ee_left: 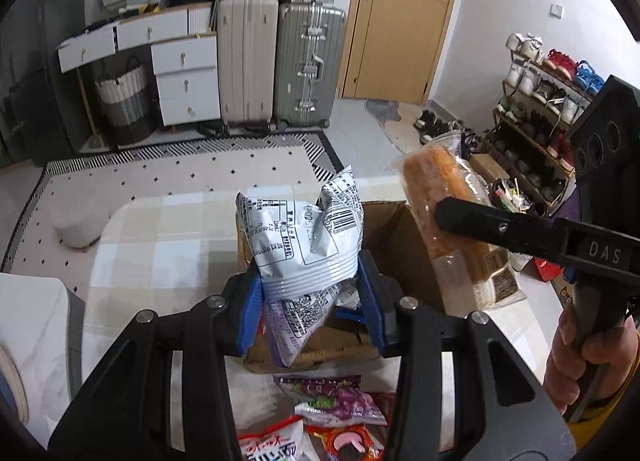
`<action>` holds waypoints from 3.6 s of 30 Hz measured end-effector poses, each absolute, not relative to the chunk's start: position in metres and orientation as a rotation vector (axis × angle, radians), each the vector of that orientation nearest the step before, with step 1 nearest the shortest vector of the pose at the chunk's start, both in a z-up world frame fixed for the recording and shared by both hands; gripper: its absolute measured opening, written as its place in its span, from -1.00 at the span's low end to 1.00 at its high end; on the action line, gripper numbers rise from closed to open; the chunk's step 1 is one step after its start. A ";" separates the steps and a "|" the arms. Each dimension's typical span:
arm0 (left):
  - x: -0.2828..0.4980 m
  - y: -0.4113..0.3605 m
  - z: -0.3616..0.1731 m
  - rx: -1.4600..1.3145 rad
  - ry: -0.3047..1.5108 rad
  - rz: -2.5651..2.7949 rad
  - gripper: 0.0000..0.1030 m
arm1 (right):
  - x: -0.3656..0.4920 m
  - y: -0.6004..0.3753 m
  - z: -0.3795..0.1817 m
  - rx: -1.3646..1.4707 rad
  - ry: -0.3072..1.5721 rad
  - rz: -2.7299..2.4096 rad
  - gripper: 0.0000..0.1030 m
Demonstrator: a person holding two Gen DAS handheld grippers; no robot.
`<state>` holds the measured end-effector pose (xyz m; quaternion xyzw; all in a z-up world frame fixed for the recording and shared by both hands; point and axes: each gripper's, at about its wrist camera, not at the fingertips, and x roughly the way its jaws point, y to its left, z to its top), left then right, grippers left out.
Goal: Organize snacks
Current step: 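Lift both held snacks and carry them over the box, then open both tools to drop the bag and bread into the box, then move both tools back toward the remaining snacks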
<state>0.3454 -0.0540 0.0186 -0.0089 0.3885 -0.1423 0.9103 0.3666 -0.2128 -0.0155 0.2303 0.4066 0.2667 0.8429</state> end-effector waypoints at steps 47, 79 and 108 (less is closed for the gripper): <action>0.413 -0.051 -0.075 -0.013 0.910 -0.254 0.20 | 0.389 -0.193 -0.064 0.428 0.969 0.472 -0.43; 0.203 -0.014 0.055 -0.011 0.699 -0.146 0.60 | 0.197 -0.183 0.069 0.274 0.691 0.545 -0.03; -0.002 0.002 -0.010 0.008 0.642 -0.115 0.99 | 0.007 -0.201 -0.005 0.130 0.555 0.410 0.87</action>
